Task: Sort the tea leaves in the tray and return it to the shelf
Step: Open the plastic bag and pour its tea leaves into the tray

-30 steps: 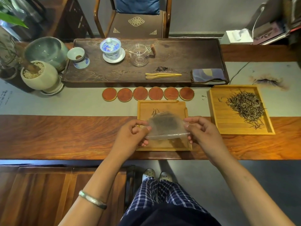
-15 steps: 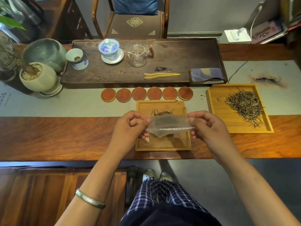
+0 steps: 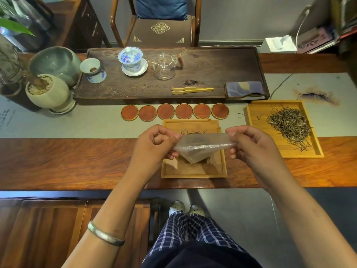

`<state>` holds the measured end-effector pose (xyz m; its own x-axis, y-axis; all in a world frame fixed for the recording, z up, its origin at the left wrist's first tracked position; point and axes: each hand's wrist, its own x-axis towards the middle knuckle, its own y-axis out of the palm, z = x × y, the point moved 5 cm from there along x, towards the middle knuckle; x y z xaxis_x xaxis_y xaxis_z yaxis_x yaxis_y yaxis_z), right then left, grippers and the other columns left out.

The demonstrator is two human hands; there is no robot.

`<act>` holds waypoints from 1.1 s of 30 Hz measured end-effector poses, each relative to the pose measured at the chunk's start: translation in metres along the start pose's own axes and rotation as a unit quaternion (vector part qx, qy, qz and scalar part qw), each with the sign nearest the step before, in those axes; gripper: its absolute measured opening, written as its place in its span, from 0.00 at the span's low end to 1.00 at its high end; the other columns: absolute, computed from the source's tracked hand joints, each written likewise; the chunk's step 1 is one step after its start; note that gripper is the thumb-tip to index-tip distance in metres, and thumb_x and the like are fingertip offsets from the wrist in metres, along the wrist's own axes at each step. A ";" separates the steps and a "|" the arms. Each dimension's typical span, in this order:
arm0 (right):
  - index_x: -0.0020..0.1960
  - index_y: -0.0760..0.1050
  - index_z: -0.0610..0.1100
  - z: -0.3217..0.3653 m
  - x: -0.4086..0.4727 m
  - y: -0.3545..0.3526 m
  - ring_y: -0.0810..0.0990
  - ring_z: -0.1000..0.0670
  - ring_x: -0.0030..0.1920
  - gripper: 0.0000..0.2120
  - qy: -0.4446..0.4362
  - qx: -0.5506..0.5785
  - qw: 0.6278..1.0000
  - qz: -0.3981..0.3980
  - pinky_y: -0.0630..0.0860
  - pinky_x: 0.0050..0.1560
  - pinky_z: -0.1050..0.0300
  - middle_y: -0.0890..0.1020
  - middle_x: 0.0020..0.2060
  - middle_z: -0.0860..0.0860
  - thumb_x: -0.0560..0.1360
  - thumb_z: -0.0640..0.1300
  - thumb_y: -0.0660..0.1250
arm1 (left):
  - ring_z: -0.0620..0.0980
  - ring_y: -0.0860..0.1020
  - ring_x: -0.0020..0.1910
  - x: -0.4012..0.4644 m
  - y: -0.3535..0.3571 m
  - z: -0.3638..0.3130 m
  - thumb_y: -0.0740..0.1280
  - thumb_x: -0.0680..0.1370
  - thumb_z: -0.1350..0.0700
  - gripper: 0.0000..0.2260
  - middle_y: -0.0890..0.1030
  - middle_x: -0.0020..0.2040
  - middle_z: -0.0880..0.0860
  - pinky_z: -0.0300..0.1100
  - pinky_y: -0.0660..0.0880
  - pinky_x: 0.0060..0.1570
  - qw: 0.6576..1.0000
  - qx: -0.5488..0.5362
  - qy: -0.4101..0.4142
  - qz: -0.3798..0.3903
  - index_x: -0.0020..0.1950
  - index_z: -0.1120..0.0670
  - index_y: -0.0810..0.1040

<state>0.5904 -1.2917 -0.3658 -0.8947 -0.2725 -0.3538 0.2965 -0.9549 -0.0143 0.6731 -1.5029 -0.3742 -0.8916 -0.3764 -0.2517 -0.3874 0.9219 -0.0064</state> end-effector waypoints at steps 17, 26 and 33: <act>0.48 0.80 0.42 0.018 -0.006 -0.005 0.77 0.55 0.29 0.05 -0.011 0.020 1.000 0.009 0.75 0.29 0.64 0.80 0.31 0.53 0.76 0.38 0.65 | 0.44 0.79 0.25 -0.004 0.003 -0.024 0.69 0.76 0.58 0.04 0.81 0.28 0.52 0.33 0.76 0.27 1.000 -0.015 0.021 -0.007 0.43 0.58 0.77; 0.50 0.80 0.44 0.030 -0.012 -0.010 0.78 0.54 0.30 0.06 -0.044 0.016 0.999 0.017 0.76 0.31 0.63 0.79 0.32 0.51 0.77 0.39 0.65 | 0.44 0.79 0.25 -0.009 0.007 -0.037 0.68 0.76 0.61 0.03 0.80 0.27 0.50 0.34 0.76 0.27 0.998 -0.028 0.059 -0.005 0.42 0.58 0.76; 0.61 0.70 0.59 -0.002 -0.025 -0.015 0.81 0.56 0.43 0.18 -0.159 -0.204 0.965 0.040 0.78 0.42 0.67 0.81 0.42 0.56 0.75 0.45 0.67 | 0.51 0.81 0.34 -0.019 -0.008 0.000 0.72 0.74 0.59 0.08 0.81 0.34 0.56 0.38 0.80 0.36 0.989 0.094 0.113 0.018 0.45 0.48 0.76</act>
<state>0.6092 -1.2706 -0.3582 -0.9020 -0.4268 -0.0656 0.4169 -0.8212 -0.3896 0.6932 -1.5033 -0.3693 -0.9421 -0.3337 -0.0320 -0.3223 0.9279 -0.1872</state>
